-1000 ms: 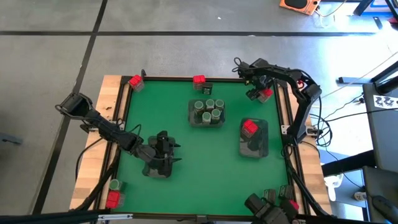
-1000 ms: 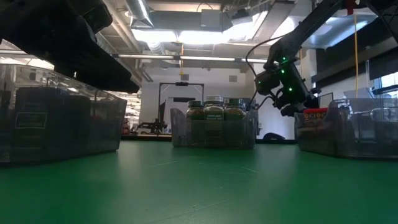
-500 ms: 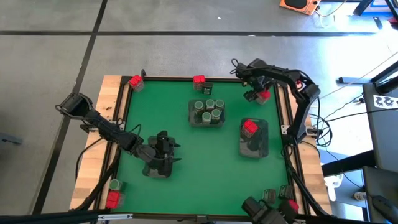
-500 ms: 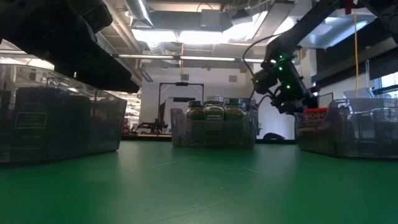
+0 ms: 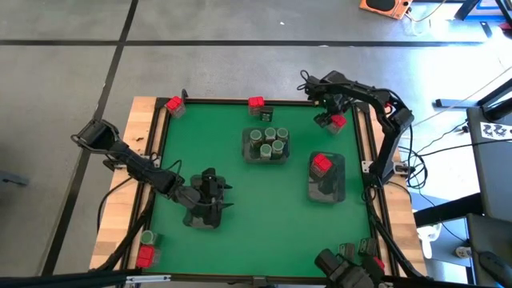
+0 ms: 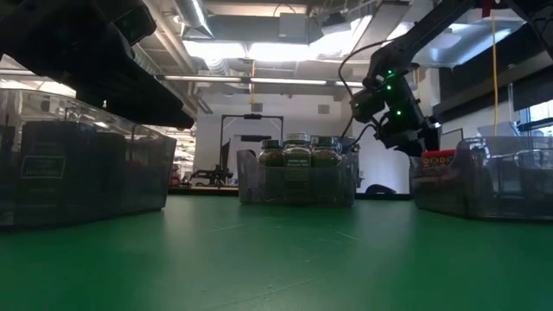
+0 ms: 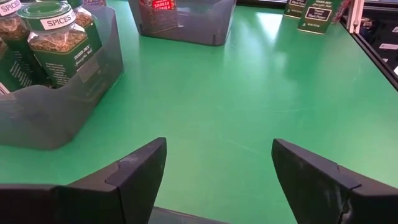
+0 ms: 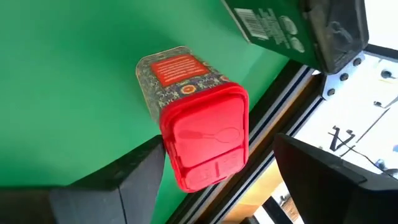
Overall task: Sort spices by type
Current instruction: Put the red seasoning can into the right black bin
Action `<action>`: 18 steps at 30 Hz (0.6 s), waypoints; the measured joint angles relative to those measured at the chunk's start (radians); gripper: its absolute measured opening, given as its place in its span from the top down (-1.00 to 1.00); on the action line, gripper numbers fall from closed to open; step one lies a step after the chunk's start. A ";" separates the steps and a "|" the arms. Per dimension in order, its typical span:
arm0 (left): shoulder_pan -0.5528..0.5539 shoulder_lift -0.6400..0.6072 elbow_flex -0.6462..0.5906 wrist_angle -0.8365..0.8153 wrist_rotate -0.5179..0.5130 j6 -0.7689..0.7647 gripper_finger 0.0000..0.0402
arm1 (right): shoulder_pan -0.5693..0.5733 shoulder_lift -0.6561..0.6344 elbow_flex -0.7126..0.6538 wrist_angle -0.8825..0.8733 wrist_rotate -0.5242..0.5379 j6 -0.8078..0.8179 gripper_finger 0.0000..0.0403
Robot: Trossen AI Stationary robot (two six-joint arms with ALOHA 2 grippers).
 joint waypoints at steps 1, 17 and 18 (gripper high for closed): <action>0.000 0.000 0.000 0.000 0.000 0.001 -0.44 | -0.005 0.000 0.000 0.008 0.000 -0.002 -0.47; 0.000 0.000 0.000 0.000 0.001 0.000 -0.44 | -0.024 -0.002 -0.088 0.111 0.026 0.008 -0.47; 0.000 0.000 0.000 0.000 0.001 -0.001 -0.44 | -0.025 -0.002 -0.099 0.118 0.018 0.008 -0.47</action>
